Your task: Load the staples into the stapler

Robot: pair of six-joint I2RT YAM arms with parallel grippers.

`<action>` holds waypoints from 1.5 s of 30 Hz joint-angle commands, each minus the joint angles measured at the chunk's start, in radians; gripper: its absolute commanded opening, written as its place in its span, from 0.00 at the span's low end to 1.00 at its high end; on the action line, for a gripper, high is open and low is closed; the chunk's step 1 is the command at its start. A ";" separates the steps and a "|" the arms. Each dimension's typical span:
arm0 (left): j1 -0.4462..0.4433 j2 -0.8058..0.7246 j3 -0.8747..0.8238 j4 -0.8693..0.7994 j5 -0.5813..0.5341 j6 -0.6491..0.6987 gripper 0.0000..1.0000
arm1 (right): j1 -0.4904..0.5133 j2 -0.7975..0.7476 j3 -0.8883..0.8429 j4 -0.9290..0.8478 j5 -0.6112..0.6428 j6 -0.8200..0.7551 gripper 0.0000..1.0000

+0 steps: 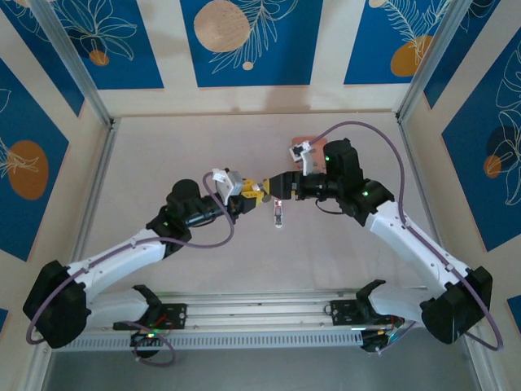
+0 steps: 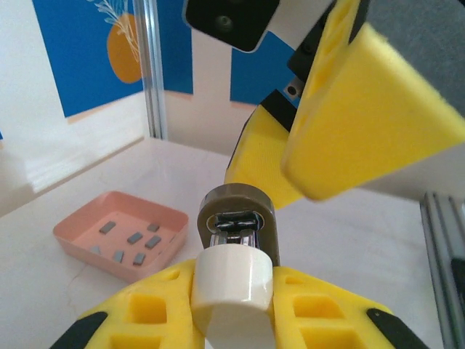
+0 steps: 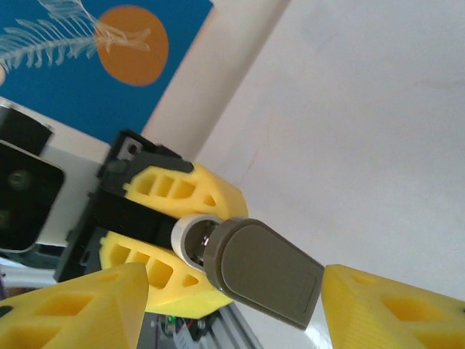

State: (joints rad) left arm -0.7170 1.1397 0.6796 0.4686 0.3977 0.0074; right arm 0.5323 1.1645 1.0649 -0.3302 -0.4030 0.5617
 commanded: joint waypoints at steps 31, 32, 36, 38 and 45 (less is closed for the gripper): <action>-0.047 -0.034 0.124 -0.168 0.051 0.174 0.00 | -0.128 -0.079 -0.309 0.019 0.038 0.052 0.57; -0.047 -0.033 0.126 -0.178 0.054 0.177 0.00 | -0.129 -0.104 -0.314 0.027 0.049 0.023 0.57; -0.048 -0.032 0.143 -0.210 0.079 0.184 0.00 | -0.129 -0.229 -0.326 0.067 0.049 -0.231 0.60; -0.047 -0.031 0.146 -0.212 0.106 0.198 0.00 | -0.123 -0.276 -0.330 0.082 0.006 -0.440 0.60; -0.049 -0.021 0.150 -0.220 0.170 0.224 0.00 | -0.048 -0.241 -0.197 -0.087 -0.072 -1.132 0.61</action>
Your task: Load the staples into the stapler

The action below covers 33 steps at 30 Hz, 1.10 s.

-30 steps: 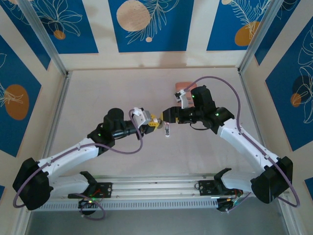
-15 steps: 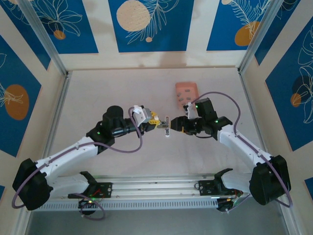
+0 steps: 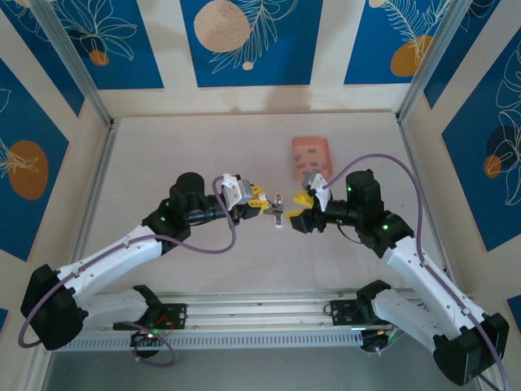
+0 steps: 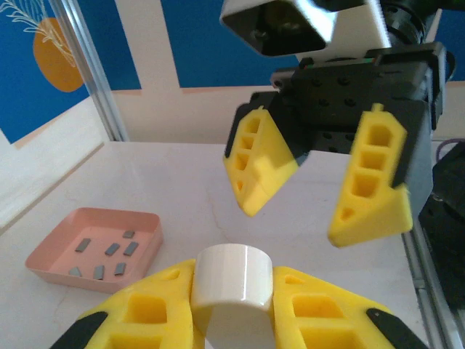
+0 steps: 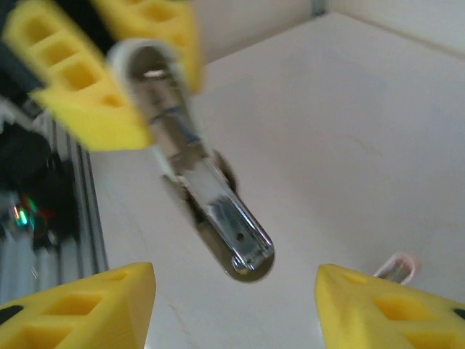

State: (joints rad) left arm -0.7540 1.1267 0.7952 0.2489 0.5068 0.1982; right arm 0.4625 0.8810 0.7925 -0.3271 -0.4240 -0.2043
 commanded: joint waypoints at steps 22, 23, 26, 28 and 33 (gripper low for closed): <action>-0.012 -0.005 0.025 0.032 0.119 0.051 0.00 | 0.052 0.347 0.260 -0.184 -0.318 -0.459 0.56; -0.012 -0.006 0.025 0.035 0.121 0.049 0.00 | 0.054 0.353 0.260 -0.181 -0.316 -0.460 0.56; -0.013 -0.005 0.025 0.042 0.122 0.041 0.00 | 0.059 0.366 0.263 -0.174 -0.314 -0.460 0.51; -0.012 -0.005 0.024 0.044 0.122 0.037 0.00 | 0.061 0.369 0.265 -0.170 -0.314 -0.461 0.45; -0.013 -0.011 0.014 0.056 0.107 0.029 0.05 | 0.062 0.364 0.260 -0.166 -0.306 -0.465 0.30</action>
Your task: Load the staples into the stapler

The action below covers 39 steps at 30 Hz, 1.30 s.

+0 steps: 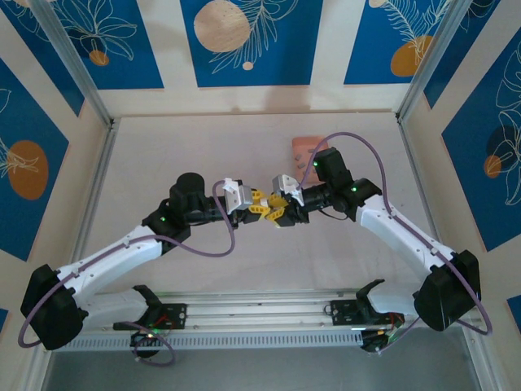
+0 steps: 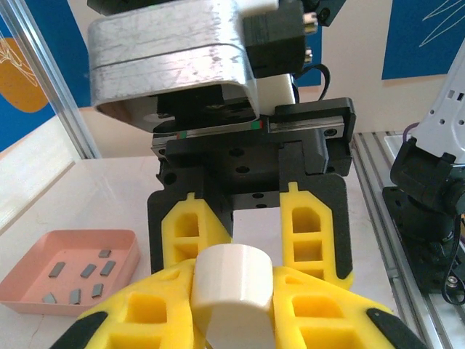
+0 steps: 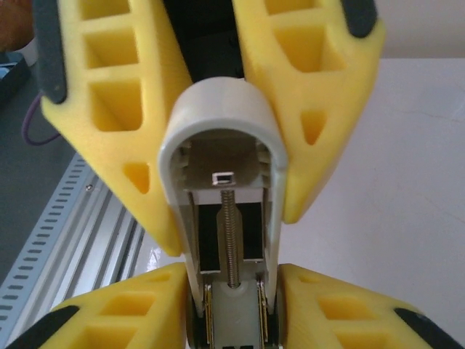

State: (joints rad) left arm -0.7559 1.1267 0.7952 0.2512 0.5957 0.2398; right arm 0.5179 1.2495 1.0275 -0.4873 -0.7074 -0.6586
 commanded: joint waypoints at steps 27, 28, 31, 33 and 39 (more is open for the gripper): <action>-0.009 -0.181 -0.275 -0.061 -1.067 -0.597 0.78 | 0.307 0.216 -0.136 0.256 1.177 1.517 0.14; -0.010 -0.185 -0.281 -0.065 -1.074 -0.599 0.78 | 0.308 0.244 -0.117 0.249 1.185 1.518 0.14; -0.010 -0.191 -0.295 -0.063 -1.085 -0.603 0.78 | 0.312 0.316 -0.074 0.258 1.195 1.519 0.15; -0.010 -0.193 -0.300 -0.060 -1.092 -0.610 0.78 | 0.316 0.360 -0.048 0.265 1.200 1.520 0.14; -0.009 -0.185 -0.311 -0.053 -1.103 -0.614 0.78 | 0.336 0.497 0.063 0.221 1.229 1.539 0.15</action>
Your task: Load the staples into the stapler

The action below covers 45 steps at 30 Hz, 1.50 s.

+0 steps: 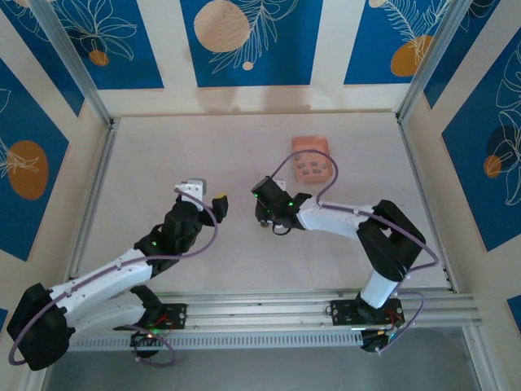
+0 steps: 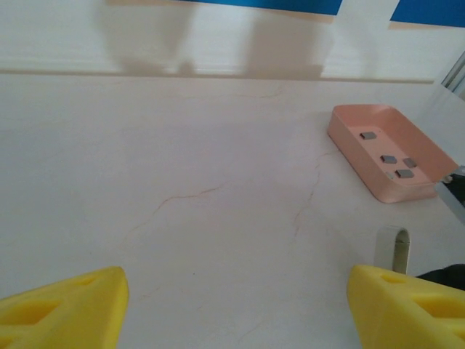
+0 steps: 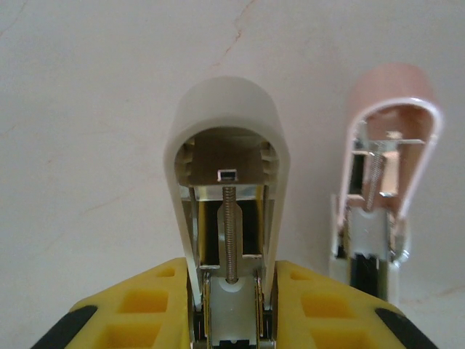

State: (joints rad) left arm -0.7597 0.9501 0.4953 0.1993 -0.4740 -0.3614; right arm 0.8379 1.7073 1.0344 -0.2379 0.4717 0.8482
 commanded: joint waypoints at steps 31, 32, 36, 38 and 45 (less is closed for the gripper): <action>-0.005 0.046 -0.004 0.032 -0.030 -0.022 0.79 | 0.091 0.141 0.133 -0.160 0.113 0.122 0.30; -0.005 0.045 -0.004 0.029 -0.032 -0.023 0.79 | 0.092 0.141 0.136 -0.167 0.117 0.120 0.31; -0.004 0.033 -0.004 0.019 -0.043 -0.017 0.79 | 0.094 0.133 0.148 -0.179 0.122 0.106 0.42; -0.004 0.024 0.000 0.010 -0.050 -0.015 0.79 | 0.094 0.127 0.151 -0.181 0.119 0.099 0.46; -0.005 0.005 0.005 -0.024 -0.047 -0.021 0.79 | 0.099 0.014 0.159 -0.211 0.132 0.050 0.60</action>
State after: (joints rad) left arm -0.7597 0.9676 0.4915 0.1974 -0.5037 -0.3691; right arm 0.9295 1.8114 1.1698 -0.4145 0.5629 0.9215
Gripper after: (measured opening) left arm 0.789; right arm 0.596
